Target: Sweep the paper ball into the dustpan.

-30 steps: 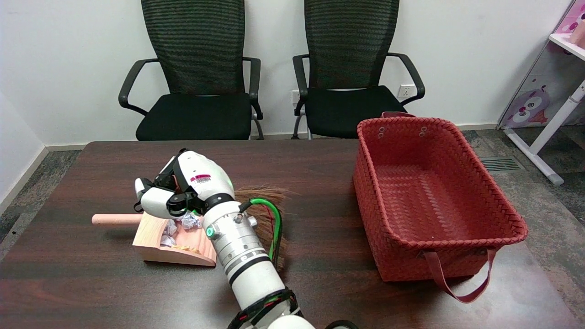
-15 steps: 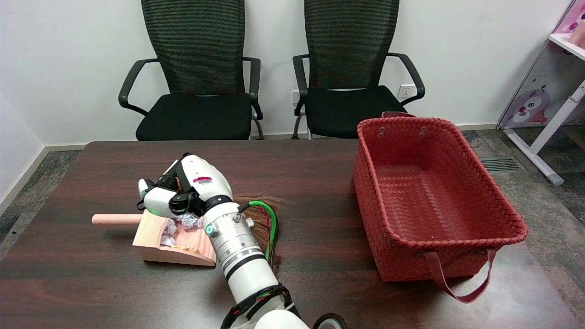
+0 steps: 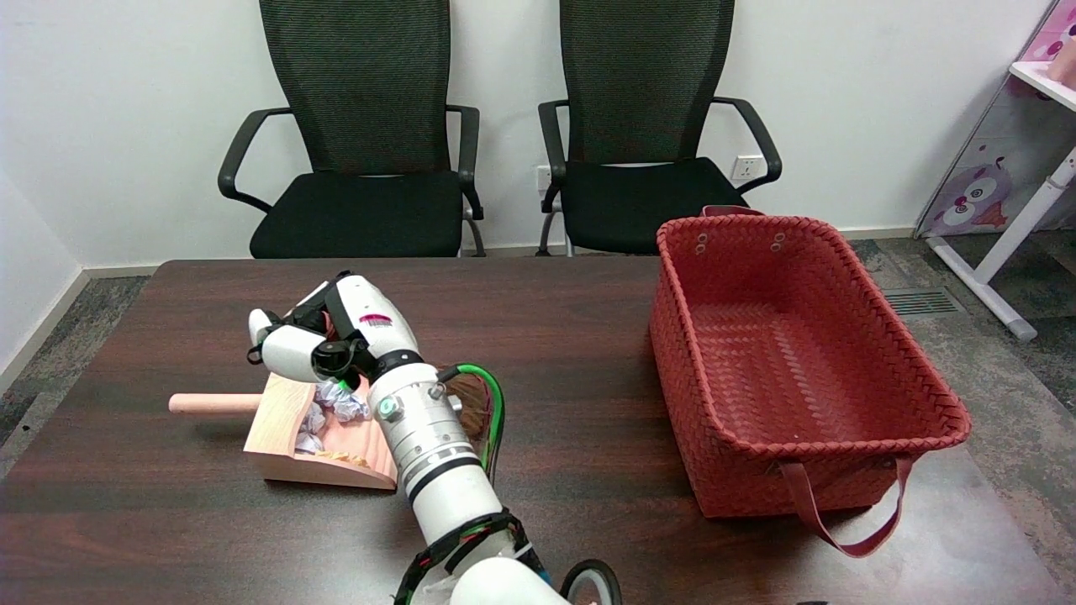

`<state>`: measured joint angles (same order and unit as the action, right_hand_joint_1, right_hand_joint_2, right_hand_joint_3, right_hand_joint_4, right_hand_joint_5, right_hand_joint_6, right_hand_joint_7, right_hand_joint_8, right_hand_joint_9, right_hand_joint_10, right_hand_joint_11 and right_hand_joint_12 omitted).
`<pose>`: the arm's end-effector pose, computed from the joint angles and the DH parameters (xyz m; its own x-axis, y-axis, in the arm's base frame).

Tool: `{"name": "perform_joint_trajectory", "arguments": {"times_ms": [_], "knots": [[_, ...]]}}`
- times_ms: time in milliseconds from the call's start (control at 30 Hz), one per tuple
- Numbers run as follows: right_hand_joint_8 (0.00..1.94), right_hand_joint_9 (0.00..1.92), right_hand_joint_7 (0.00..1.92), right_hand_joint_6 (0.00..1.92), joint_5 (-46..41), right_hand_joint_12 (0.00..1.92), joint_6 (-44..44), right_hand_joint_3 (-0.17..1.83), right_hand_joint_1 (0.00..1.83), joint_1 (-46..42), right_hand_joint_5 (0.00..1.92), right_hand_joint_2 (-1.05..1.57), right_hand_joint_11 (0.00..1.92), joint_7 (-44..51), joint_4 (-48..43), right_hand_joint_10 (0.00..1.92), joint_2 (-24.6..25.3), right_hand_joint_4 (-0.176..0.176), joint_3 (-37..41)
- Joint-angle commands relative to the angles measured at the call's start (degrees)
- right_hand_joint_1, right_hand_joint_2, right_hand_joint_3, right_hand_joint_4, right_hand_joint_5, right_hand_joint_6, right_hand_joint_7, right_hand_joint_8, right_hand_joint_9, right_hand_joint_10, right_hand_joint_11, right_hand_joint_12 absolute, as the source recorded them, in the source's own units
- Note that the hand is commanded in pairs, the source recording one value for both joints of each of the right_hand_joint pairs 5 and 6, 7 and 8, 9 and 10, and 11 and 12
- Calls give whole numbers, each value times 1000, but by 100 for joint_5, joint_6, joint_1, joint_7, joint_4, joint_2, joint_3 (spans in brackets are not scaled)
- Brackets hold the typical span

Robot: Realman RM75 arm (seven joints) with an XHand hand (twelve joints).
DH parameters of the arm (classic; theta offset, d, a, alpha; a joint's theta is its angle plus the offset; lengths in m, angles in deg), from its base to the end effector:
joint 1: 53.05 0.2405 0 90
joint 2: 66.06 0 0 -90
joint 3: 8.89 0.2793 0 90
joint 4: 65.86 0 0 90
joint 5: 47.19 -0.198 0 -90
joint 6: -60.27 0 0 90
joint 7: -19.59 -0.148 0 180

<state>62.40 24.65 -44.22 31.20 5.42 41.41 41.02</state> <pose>-0.2483 -0.3321 0.0026 0.3713 -0.0824 0.9249 -0.9214 -0.1560 0.3560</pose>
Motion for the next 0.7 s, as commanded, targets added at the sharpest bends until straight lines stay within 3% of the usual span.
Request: {"name": "perform_joint_trajectory", "arguments": {"times_ms": [33,200,467,700], "knots": [[1920,1920,1920,1920,27,1920,-200,1069,914,381,1920,1571,1920,-2673,-340,1920,-97,-1,-130],[1920,1920,1920,1920,293,1920,-161,965,914,457,1920,1571,1920,-3933,-155,1920,-261,-1,-135],[1920,1920,1920,1920,1139,1892,-278,1071,916,518,1920,1530,1892,-5936,152,1920,-529,-2,9],[1920,1920,1920,1920,1302,1881,-438,1141,941,476,1920,1482,1881,-6399,789,1920,-948,-23,80]]}}
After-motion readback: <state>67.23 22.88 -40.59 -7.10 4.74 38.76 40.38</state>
